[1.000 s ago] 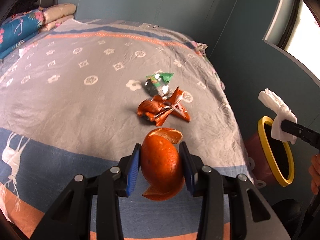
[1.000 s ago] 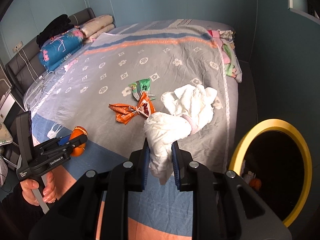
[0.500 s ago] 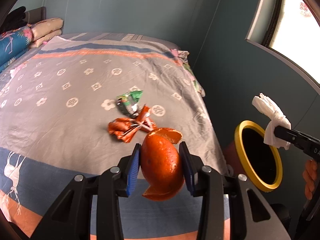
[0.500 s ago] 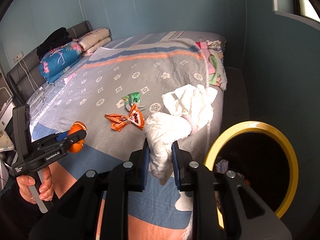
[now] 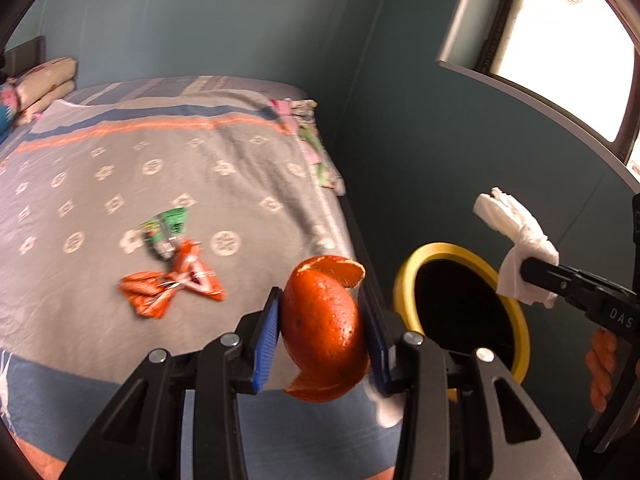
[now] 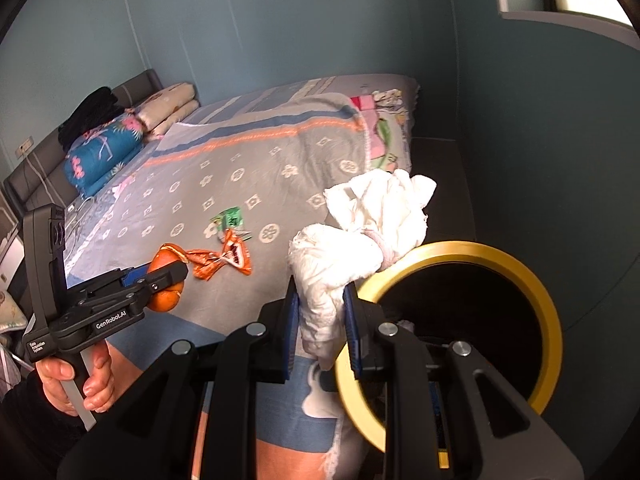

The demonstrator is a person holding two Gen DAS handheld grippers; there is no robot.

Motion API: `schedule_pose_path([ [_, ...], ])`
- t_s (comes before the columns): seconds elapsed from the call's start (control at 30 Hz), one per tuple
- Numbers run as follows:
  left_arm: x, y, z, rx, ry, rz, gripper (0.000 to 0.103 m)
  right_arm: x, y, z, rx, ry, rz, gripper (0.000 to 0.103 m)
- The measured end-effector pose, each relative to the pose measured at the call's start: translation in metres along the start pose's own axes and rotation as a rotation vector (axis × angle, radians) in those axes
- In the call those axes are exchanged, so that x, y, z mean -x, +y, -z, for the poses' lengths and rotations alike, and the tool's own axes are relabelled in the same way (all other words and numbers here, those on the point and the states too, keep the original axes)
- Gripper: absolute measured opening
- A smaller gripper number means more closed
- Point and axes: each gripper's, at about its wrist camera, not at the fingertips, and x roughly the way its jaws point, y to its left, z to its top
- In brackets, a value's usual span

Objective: Collect trash
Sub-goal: 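Carry the orange peel and white tissue over the yellow-rimmed bin, then open both tools to drop the peel and tissue into the bin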

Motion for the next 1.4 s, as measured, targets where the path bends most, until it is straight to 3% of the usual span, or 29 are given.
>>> schedule_pose_path([
  [0.6,-0.072,-0.105,-0.006,-0.129,0.067,0.125,0.037,0.003,-0.096,0.008,-0.137,0.005,0.041,0.020],
  [1.2,-0.130,-0.131,0.016,-0.093,0.156,0.153,0.037,-0.027,-0.148,0.026,-0.252,0.064,0.041,0.021],
  [1.4,-0.134,-0.132,0.019,-0.087,0.167,0.169,0.048,-0.031,-0.157,0.030,-0.286,0.070,0.043,0.023],
])
